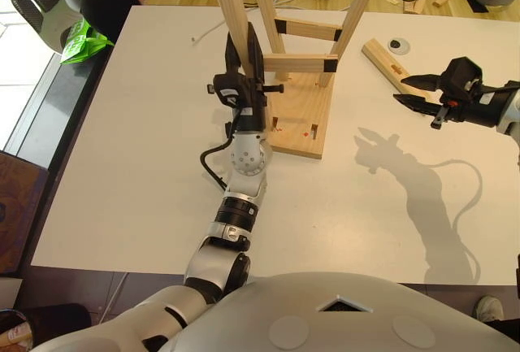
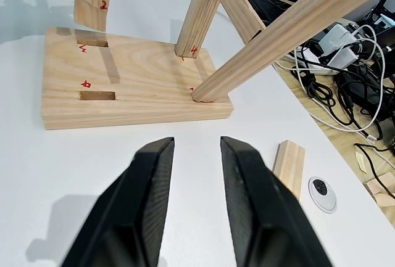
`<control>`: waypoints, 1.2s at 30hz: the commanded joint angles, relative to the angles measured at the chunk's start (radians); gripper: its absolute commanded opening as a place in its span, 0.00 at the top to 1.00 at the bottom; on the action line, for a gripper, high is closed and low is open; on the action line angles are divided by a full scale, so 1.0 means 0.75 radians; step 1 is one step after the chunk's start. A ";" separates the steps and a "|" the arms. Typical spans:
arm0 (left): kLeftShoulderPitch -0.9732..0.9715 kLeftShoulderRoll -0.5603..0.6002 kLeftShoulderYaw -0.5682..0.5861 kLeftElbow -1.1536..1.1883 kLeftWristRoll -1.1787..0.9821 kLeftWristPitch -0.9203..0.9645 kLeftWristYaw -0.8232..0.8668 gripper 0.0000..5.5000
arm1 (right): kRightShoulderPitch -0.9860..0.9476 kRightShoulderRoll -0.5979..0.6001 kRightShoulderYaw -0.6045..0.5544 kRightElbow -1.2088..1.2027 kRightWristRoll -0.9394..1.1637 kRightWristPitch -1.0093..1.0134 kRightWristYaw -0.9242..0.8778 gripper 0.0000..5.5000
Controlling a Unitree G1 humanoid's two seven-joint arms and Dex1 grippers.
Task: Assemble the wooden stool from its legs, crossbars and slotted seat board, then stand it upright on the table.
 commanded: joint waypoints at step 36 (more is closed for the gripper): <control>-0.094 -0.151 -0.012 0.416 0.451 -0.257 0.315 0.81 | -0.009 -0.075 -0.005 0.029 -0.017 -0.078 0.088 0.75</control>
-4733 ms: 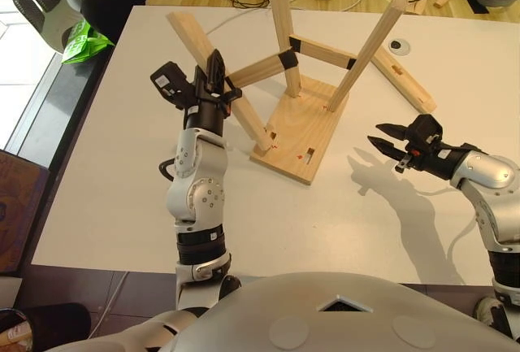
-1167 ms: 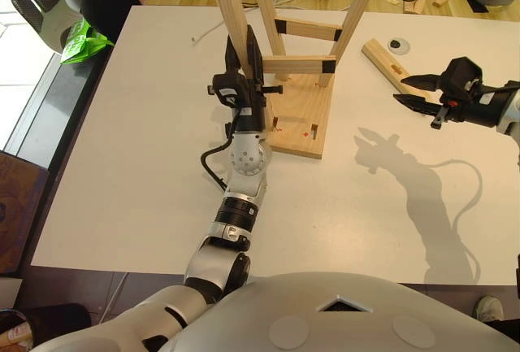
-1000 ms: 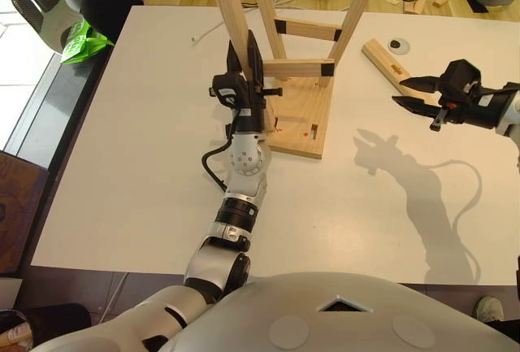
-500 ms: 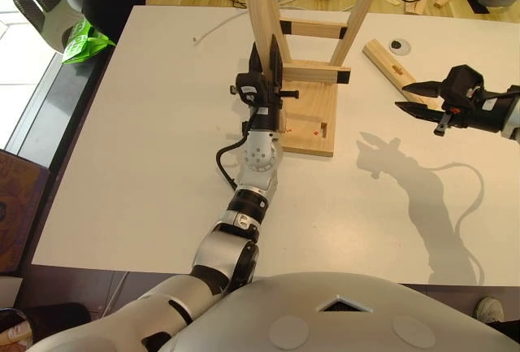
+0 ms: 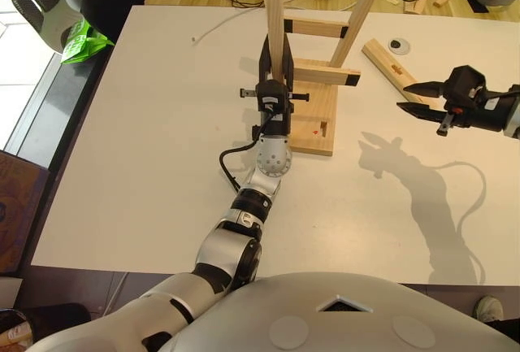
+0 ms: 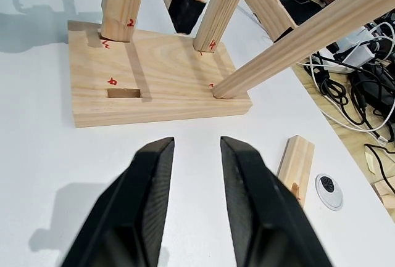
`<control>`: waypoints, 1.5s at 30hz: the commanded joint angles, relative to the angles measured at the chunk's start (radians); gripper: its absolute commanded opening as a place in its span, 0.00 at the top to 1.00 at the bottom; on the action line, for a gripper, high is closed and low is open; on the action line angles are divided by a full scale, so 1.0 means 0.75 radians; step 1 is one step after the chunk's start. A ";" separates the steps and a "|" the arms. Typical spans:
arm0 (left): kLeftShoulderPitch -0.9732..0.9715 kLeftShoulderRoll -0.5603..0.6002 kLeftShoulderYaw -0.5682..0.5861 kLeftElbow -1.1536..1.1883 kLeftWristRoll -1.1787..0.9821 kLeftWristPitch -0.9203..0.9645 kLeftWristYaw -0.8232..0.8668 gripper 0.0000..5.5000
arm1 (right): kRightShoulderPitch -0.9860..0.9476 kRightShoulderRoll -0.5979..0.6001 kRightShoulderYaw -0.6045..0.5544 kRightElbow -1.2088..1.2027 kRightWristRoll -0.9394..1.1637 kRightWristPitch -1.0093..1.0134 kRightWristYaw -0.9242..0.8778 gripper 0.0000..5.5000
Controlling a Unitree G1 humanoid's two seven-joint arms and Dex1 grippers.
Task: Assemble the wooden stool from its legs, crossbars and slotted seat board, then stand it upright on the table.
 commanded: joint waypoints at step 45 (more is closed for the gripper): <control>0.257 0.250 -0.044 -1.191 -0.322 0.701 -0.545 0.20 | 0.184 0.192 -0.004 -0.143 0.001 0.057 -0.249 0.75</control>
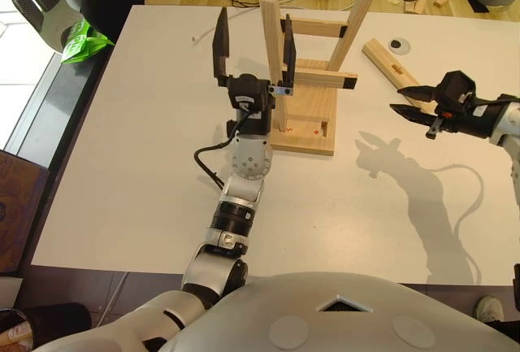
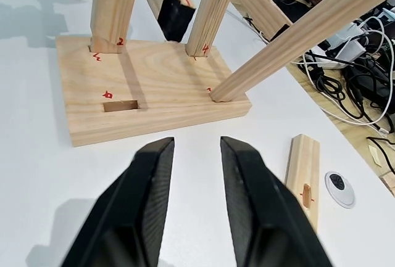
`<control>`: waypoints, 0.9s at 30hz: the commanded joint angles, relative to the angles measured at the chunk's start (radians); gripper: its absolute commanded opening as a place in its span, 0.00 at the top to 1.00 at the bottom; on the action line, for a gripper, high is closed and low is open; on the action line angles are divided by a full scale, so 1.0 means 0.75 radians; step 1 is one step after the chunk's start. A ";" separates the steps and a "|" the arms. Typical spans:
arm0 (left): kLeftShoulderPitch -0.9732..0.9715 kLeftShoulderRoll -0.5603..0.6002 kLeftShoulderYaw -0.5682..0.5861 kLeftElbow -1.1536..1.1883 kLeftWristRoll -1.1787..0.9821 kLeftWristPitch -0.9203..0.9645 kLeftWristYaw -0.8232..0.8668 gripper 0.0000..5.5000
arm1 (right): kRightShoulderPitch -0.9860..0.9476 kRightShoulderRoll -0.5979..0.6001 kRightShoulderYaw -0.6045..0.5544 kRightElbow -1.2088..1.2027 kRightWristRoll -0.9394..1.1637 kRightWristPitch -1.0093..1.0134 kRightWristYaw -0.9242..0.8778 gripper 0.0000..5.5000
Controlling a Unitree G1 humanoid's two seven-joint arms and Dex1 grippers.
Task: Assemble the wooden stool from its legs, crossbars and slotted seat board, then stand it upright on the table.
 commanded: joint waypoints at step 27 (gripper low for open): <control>-0.896 0.698 0.234 -0.321 -0.925 2.327 -0.775 0.20 | 0.354 0.475 0.164 0.009 -0.222 -0.264 -0.546 0.75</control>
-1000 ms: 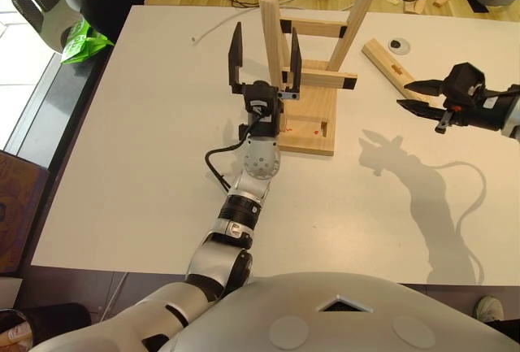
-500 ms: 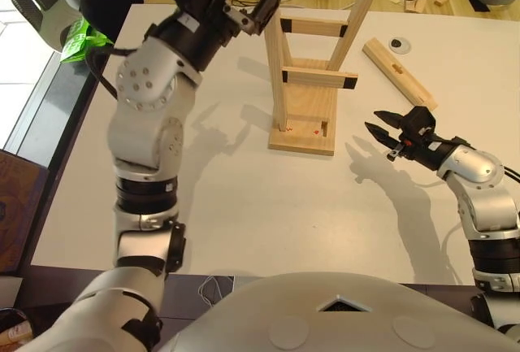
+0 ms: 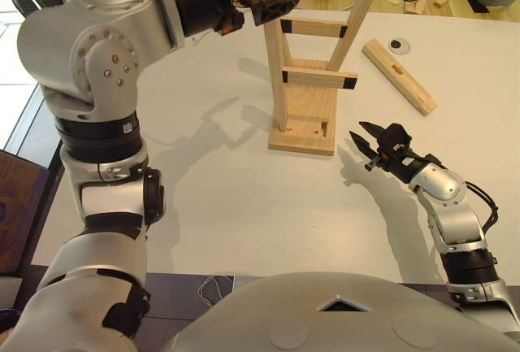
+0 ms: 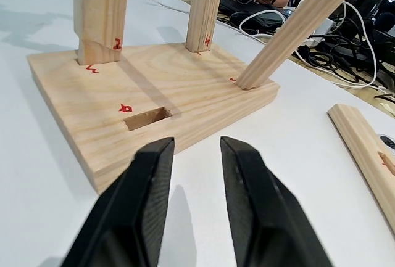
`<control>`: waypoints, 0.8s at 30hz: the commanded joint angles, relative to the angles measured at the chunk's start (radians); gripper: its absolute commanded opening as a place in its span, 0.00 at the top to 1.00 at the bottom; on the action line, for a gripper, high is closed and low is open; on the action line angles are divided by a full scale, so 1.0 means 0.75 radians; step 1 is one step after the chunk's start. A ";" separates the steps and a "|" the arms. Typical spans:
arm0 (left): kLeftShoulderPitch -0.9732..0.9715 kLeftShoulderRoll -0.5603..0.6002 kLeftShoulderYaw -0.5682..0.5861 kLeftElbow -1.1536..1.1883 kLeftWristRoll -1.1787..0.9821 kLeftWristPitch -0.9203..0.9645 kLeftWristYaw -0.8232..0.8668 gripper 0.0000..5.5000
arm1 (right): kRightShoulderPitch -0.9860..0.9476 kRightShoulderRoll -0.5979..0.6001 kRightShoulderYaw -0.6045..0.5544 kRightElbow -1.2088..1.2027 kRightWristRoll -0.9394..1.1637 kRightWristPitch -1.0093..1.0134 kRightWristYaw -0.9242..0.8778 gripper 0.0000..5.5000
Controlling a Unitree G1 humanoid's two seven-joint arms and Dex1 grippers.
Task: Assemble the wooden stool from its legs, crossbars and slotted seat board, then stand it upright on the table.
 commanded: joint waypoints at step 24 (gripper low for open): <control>0.014 0.147 -0.324 0.143 0.493 -0.544 -0.382 0.20 | 0.000 0.022 -0.013 -0.010 -0.003 0.007 -0.029 0.75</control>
